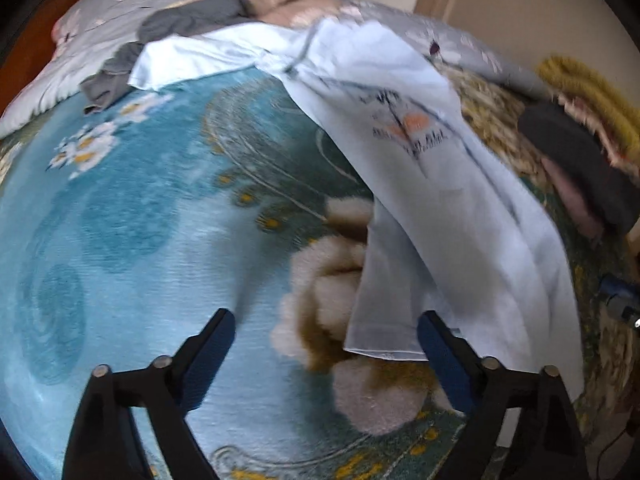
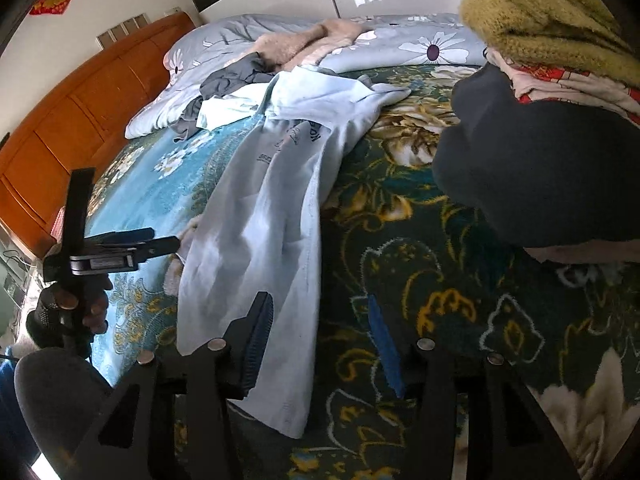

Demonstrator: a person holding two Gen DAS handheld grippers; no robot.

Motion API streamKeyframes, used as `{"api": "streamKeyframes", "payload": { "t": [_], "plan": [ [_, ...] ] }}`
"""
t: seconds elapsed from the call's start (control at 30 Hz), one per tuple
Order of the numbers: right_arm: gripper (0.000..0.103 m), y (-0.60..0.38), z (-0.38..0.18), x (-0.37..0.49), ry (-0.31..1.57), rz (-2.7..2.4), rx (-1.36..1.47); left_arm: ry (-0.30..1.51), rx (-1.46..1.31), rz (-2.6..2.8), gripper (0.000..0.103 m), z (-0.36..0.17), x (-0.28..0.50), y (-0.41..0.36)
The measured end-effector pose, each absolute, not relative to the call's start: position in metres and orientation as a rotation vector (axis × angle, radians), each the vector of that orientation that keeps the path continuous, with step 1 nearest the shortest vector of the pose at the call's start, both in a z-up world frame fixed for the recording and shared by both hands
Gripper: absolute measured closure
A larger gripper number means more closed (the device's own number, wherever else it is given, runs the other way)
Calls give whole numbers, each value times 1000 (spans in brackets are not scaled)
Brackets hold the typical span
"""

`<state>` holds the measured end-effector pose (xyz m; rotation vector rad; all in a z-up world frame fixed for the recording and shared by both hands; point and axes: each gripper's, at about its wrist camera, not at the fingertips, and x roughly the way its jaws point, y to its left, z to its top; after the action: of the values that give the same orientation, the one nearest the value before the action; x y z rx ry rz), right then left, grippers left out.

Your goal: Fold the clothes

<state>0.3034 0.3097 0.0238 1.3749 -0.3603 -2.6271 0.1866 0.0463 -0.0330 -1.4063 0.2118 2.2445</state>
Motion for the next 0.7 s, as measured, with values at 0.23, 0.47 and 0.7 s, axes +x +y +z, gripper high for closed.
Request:
{"api": "streamKeyframes", "payload": {
  "t": [0.23,0.47,0.7],
  "plan": [
    [52,307,15,297,-388,-2601,1403,386,-1319,2221,43,-31,201,72],
    [52,300,15,296,-445,-2582,1418,431,-1259,2302,98,-22,204,68],
    [52,297,20,299,-469,-2587,1432,246,-1274,2458,99,-8,198,15]
  ]
}}
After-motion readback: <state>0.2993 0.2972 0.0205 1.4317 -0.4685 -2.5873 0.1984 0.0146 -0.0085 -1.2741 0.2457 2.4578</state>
